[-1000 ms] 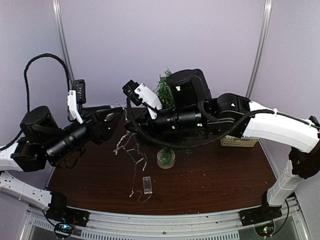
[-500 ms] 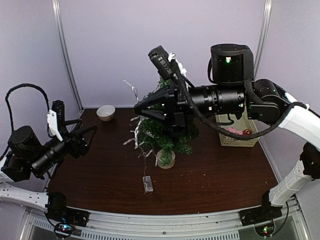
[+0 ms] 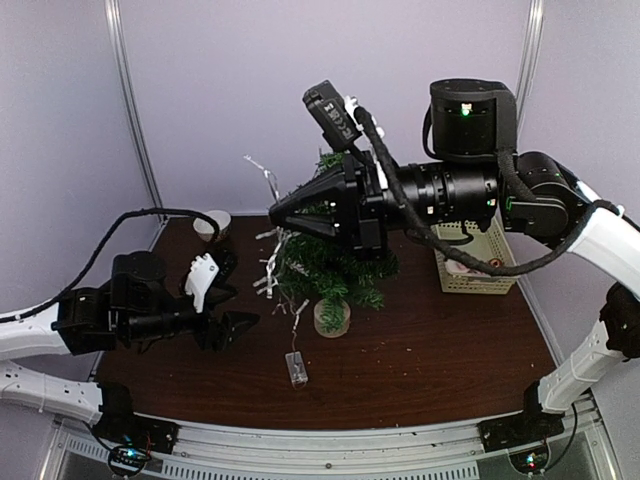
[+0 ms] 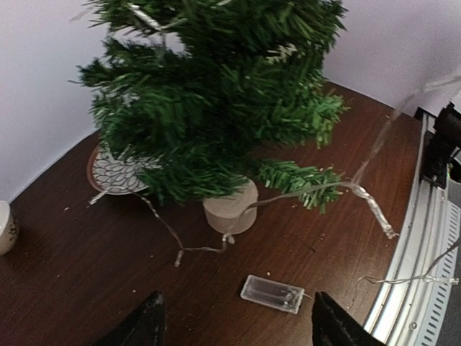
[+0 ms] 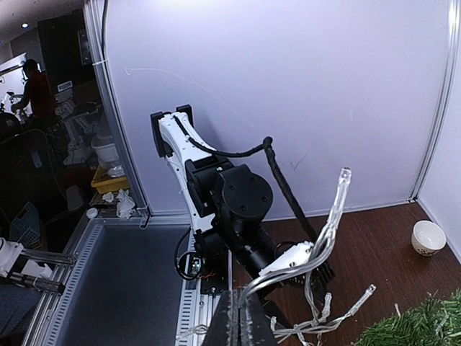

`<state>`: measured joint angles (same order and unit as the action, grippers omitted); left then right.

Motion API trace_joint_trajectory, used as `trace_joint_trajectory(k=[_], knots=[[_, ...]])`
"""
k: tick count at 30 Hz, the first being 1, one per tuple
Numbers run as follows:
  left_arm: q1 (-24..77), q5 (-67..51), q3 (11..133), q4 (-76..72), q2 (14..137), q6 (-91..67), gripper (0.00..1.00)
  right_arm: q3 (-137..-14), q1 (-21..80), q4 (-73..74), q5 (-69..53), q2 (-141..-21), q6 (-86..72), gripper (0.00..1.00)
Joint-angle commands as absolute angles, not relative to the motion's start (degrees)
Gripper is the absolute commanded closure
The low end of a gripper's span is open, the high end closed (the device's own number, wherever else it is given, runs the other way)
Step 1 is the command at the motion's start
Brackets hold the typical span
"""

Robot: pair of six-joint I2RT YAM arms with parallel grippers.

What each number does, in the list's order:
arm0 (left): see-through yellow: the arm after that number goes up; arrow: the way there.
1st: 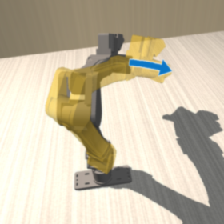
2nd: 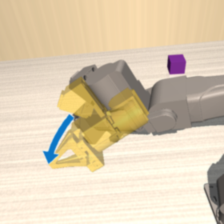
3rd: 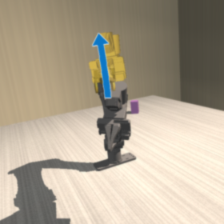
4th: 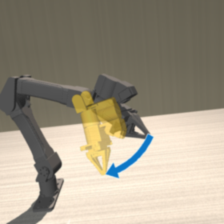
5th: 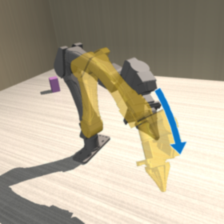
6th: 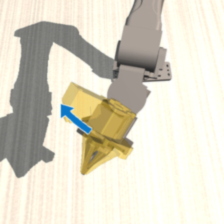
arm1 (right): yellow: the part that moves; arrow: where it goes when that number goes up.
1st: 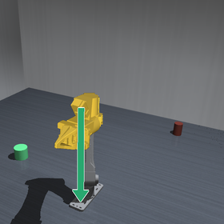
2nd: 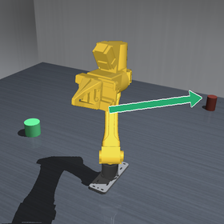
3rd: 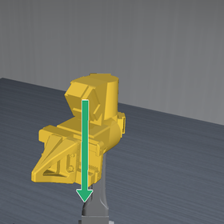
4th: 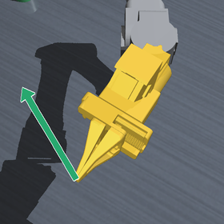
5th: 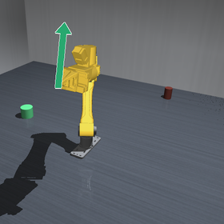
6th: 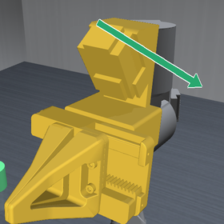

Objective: Decorate the small christmas tree

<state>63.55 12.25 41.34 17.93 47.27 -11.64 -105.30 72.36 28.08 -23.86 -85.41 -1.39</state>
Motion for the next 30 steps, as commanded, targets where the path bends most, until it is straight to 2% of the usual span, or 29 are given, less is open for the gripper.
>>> trace_joint_trajectory(k=[1,3,9,16,22,30], knots=[[63.0,0.3,39.6,7.3,52.5,-5.7,0.34,-106.5,72.7,27.6,-26.3,-84.2,-0.8,1.0],[62.5,0.0,38.3,2.8,54.2,-3.9,0.37,-106.6,72.7,27.4,-26.9,-84.1,-0.8,1.0],[58.0,-7.7,33.6,-11.4,56.8,1.3,0.37,-106.9,72.7,27.5,-28.1,-83.6,-0.9,1.0],[56.8,-8.9,35.3,-17.8,64.8,5.5,0.45,-107.0,72.8,27.2,-28.5,-83.1,-1.0,1.0],[55.5,-8.3,35.1,-22.3,69.1,6.9,0.47,-107.0,72.8,27.5,-28.8,-82.7,-0.8,1.0],[55.3,-6.1,33.8,-24.7,69.7,7.4,0.52,-106.7,72.8,27.6,-28.8,-82.5,-0.8,1.0]])
